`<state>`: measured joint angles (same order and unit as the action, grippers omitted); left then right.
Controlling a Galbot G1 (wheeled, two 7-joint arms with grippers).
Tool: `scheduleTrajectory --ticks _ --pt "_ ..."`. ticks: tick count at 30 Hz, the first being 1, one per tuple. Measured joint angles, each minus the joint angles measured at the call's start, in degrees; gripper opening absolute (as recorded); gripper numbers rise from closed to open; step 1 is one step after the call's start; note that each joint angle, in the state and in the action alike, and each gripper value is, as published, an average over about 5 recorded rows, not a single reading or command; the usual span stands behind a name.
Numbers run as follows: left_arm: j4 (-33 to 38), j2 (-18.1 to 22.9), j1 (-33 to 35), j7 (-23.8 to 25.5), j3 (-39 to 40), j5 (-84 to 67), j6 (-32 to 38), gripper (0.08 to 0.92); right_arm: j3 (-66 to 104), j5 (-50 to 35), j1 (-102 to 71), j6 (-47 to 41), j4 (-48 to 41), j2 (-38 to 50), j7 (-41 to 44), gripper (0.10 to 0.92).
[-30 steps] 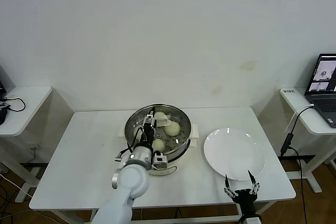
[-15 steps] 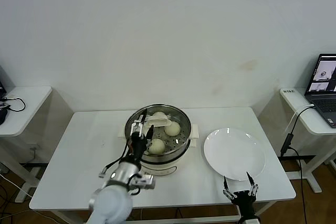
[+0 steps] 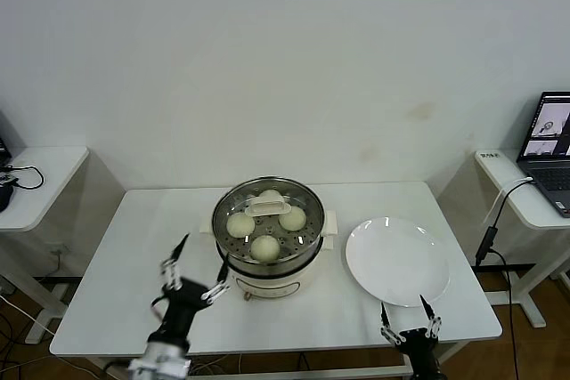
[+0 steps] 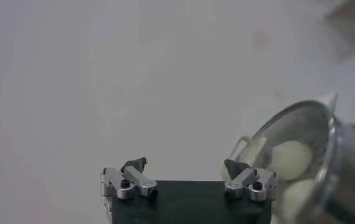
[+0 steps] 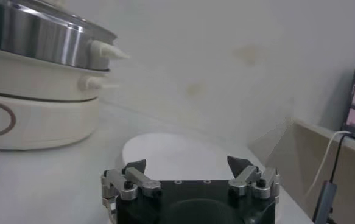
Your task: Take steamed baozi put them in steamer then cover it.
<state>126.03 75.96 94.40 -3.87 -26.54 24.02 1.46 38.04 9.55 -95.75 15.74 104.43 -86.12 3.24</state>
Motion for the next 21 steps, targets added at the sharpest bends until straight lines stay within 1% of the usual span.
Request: scheduleTrajectory --ticks 5,9,15,21 --pt "-1.84 0.32 6.18 -2.51 -4.06 -14.5 3.7 0.823 -0.55 -2.17 -1.27 -0.3 1.11 0.84 0.94 0.823" --pt "-3.72 0.52 9.1 -3.95 -6.02 -22.08 6.52 0.823 -0.82 -4.38 -2.21 -1.35 2.22 1.82 2.08 0.823" --pt "-6.5 0.99 11.19 -4.73 -7.89 -28.82 9.37 0.823 -0.71 -7.12 -3.22 -3.5 4.3 3.24 3.52 0.823" --pt "-7.77 1.39 13.3 -4.73 -9.31 -32.15 11.32 0.823 -1.1 -8.66 -3.5 -5.78 5.58 3.72 4.04 0.822"
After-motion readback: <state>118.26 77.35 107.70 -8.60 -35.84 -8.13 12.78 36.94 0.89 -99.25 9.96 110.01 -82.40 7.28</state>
